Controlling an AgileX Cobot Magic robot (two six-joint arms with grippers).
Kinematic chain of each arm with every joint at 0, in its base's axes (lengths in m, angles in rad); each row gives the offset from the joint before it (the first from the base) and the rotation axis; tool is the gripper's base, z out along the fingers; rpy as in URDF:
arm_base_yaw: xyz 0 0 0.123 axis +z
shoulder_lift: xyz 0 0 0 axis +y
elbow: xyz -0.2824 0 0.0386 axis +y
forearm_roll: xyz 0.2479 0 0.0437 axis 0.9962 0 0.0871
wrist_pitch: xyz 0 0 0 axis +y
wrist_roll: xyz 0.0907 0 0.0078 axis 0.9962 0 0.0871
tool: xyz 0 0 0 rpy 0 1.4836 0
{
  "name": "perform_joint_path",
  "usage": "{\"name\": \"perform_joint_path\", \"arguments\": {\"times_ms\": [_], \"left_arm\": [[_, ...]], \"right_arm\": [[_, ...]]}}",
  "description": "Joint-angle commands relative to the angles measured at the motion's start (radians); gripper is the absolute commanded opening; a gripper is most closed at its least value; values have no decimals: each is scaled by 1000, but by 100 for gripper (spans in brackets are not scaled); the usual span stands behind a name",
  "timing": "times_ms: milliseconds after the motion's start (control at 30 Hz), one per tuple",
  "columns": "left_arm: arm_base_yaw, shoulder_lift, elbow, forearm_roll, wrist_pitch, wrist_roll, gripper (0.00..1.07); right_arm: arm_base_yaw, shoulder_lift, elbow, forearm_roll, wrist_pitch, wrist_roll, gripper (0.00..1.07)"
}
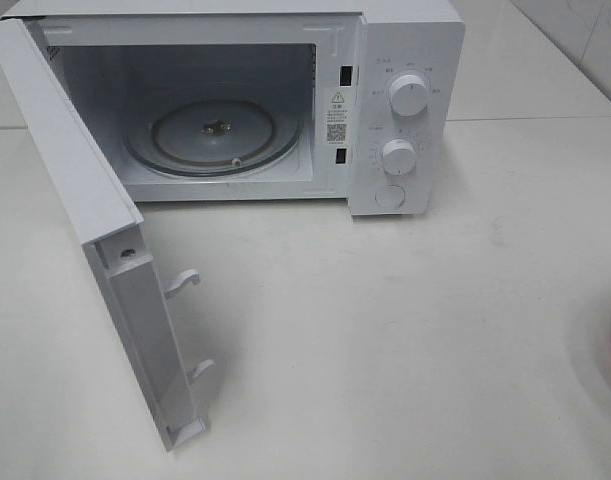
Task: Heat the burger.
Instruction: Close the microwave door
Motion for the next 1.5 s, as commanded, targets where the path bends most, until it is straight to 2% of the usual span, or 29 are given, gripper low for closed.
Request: {"name": "perform_joint_path", "arguments": {"times_ms": [33, 67, 167, 233, 300, 400, 467, 1000, 1167, 1500], "left_arm": [[3, -6, 0, -3, -12, -4, 99], [3, -6, 0, -3, -12, -4, 99], [3, -6, 0, -3, -12, -4, 99], [3, -6, 0, -3, -12, -4, 99], [3, -6, 0, -3, -12, -4, 99], [3, -6, 0, -3, -12, -4, 99], [3, -6, 0, -3, -12, -4, 99], [3, -6, 0, -3, -12, -4, 99], [3, -6, 0, -3, -12, -4, 99], [3, -6, 0, -3, -12, -4, 99]], "right_arm": [[-43, -106, -3, -9, 53, -18, 77], [-43, -106, -3, -9, 53, -18, 77], [-134, -207, 12, -9, 88, -60, 77], [-154, -237, 21, -9, 89, -65, 77], [-202, -345, 61, -6, 87, -61, 77], [-215, -372, 73, -6, 88, -61, 77], [-265, -460, 118, -5, 88, -61, 76], [-308, -652, 137, -2, 109, -61, 76], [-350, -652, 137, 0, 109, -61, 76], [-347, -651, 137, 0, 109, -61, 76]]}}
